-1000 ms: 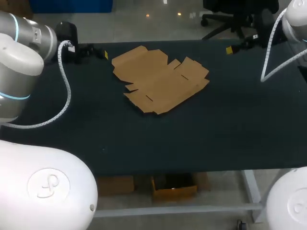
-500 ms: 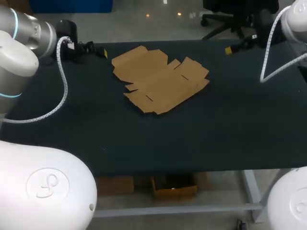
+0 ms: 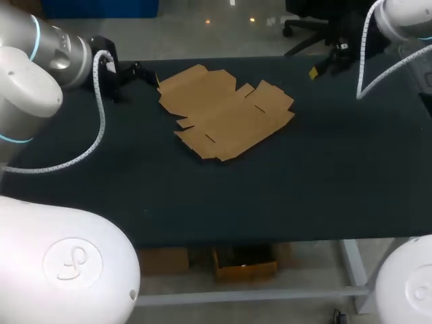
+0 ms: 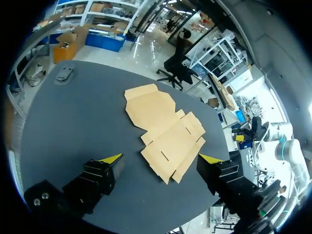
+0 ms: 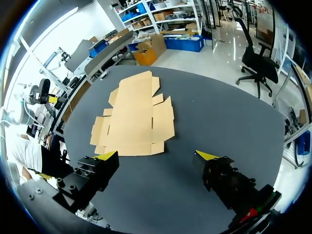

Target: Assemble the packaging by folding the flat box into shape, placing the metal phone stand inside, and closing the box properly

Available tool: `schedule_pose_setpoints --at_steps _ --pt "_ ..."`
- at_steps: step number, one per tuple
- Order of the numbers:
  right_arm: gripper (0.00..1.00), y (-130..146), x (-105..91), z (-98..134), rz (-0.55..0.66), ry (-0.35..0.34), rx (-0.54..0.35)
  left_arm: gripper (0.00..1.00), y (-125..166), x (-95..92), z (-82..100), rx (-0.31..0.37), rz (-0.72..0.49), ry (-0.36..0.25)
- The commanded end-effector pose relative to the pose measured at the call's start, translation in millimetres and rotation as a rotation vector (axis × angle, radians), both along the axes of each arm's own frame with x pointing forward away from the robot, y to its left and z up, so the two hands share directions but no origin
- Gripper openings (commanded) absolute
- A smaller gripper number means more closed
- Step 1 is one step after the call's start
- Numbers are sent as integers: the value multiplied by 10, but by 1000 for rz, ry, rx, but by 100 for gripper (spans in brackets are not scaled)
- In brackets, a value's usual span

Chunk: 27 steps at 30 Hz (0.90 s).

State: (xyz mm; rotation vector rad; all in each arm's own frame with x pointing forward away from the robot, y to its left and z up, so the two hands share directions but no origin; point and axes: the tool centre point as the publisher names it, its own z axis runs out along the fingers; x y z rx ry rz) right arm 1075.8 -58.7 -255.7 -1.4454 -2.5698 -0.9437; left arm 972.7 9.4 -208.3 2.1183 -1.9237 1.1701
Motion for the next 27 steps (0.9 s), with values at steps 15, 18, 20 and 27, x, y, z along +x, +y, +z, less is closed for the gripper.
schedule_pose_setpoints --at_steps 15,18,20,27 --pt "100 176 326 -418 132 152 -10 100 -235 -103 -59 16 2 154" --pt "100 219 371 -467 145 172 -17 100 -274 -131 -87 15 1 184" --pt "100 248 401 -506 154 187 -22 100 -298 -161 -96 6 1 200" --pt "100 399 467 -701 212 242 -31 100 -338 -328 -102 -35 7 216"
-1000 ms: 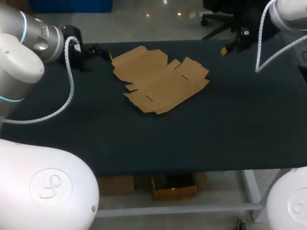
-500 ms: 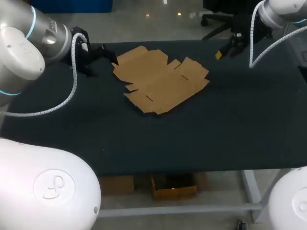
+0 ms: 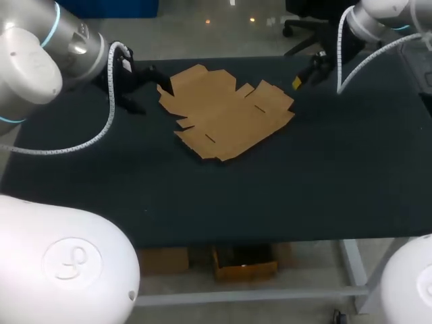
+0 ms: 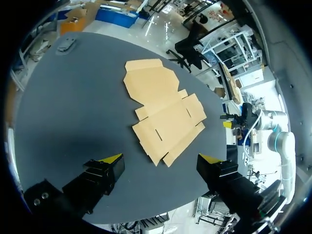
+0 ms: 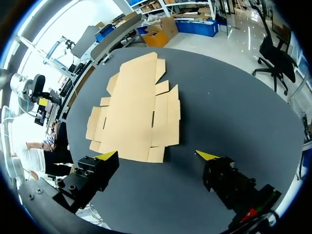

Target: Assemble the packaging by folding the flat box into shape, placing the metal phone stand inside, and closing the box properly

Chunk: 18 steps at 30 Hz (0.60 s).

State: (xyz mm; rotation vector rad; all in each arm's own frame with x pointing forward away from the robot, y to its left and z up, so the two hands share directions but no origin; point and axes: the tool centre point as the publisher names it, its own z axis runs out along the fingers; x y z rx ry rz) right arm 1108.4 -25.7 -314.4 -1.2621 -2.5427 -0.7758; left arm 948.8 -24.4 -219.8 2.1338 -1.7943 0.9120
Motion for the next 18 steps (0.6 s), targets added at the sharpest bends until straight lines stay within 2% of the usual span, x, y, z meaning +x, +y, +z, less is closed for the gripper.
schedule_pose_setpoints --at_steps 1,17,18 --pt "100 91 159 -147 76 111 -23 100 -10 -109 16 -6 4 -8" --pt "100 209 367 -493 102 185 -39 100 -87 -268 10 8 23 2" --pt "98 214 375 -518 102 191 -37 100 -90 -273 11 9 27 2"
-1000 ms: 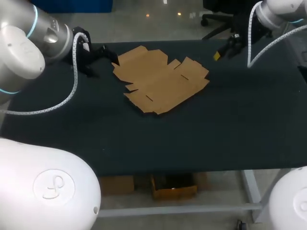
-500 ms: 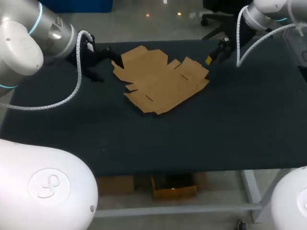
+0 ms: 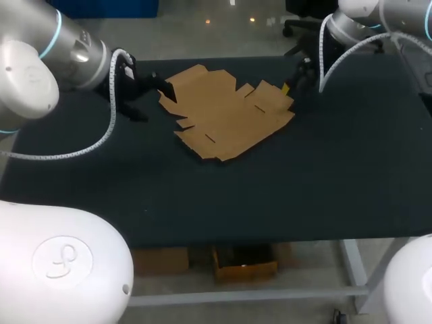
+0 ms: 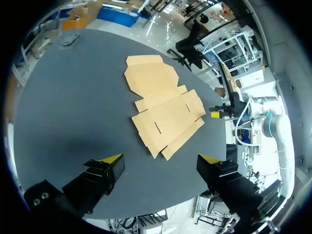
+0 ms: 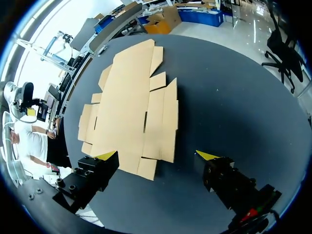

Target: Assemble the packaging by folding the flat box into shape, placing the metal phone stand inside, and closing the box properly

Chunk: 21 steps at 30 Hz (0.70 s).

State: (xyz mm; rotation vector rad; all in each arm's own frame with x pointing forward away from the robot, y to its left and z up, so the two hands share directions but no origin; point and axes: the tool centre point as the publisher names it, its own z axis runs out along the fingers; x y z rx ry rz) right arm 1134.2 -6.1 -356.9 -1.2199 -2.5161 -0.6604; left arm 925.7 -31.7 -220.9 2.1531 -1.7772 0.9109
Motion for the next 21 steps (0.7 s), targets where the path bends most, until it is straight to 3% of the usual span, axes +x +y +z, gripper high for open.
schedule_pose_setpoints --at_steps 1,14,21 --pt "96 22 124 -118 60 113 -3 100 -20 -48 22 9 11 -2" --pt "63 110 218 -370 59 204 47 100 -60 -97 57 21 45 -9" --pt "50 202 201 -360 67 204 96 100 -24 -105 31 14 70 -5"
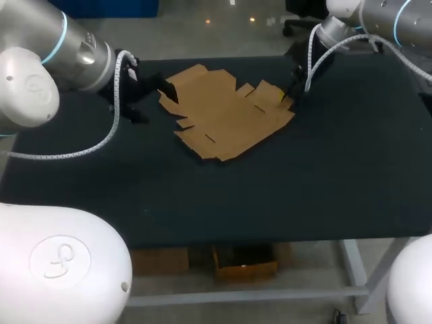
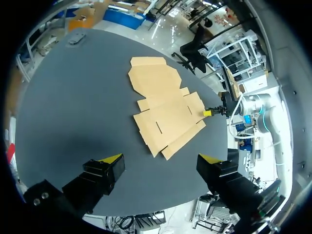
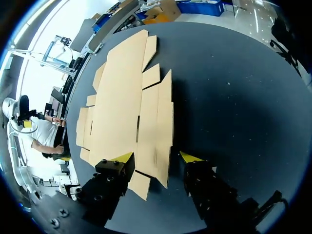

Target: Assemble the packaging by folding the flat box into shape, placing the metal phone stand inside, and closing the box properly

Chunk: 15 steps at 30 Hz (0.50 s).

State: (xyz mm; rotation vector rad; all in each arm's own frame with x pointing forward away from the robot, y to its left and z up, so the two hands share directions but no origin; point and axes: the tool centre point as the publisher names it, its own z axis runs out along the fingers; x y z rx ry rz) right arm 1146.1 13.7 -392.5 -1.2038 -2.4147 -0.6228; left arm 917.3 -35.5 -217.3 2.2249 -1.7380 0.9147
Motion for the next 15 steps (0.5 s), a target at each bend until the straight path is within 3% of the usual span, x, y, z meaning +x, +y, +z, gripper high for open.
schedule_pose_setpoints --at_steps 1,7,11,15 --pt "49 13 84 -1 61 102 62 100 24 -21 -8 -4 15 -2" --pt "35 63 36 -6 55 107 65 100 41 -63 -15 -12 14 -5" --pt "1 70 -4 -21 43 108 65 100 49 -103 -11 -15 12 -9" --pt "0 49 -57 -56 9 109 80 100 60 -134 -10 -15 11 -13"
